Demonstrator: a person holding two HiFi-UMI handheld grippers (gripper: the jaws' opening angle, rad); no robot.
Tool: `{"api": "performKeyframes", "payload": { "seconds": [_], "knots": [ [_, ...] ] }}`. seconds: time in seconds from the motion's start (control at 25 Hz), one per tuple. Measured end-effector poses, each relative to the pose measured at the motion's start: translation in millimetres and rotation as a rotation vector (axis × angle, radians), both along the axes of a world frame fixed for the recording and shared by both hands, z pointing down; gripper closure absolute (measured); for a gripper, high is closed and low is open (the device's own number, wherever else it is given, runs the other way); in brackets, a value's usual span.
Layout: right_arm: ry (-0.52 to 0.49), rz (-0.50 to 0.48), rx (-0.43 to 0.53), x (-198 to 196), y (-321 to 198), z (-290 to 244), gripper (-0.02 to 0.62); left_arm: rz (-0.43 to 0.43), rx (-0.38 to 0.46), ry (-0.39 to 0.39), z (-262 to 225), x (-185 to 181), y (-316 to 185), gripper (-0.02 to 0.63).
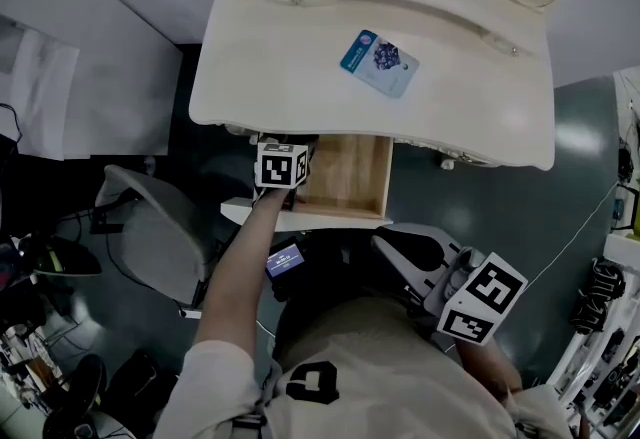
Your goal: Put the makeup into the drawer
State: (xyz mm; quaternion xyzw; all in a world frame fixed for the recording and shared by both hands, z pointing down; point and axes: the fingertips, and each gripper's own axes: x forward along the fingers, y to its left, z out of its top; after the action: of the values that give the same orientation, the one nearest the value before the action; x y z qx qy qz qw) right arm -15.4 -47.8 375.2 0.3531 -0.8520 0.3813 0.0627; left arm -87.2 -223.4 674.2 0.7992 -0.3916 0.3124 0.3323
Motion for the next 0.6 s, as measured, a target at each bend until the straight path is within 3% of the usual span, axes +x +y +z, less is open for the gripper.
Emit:
{"api": "performKeyframes", "payload": {
  "seconds": [0.6],
  "knots": [
    [-0.028, -0.024, 0.03, 2, 13, -9, 0.568, 0.0, -0.012, -0.014, -14, -13, 33, 0.239]
  ]
}}
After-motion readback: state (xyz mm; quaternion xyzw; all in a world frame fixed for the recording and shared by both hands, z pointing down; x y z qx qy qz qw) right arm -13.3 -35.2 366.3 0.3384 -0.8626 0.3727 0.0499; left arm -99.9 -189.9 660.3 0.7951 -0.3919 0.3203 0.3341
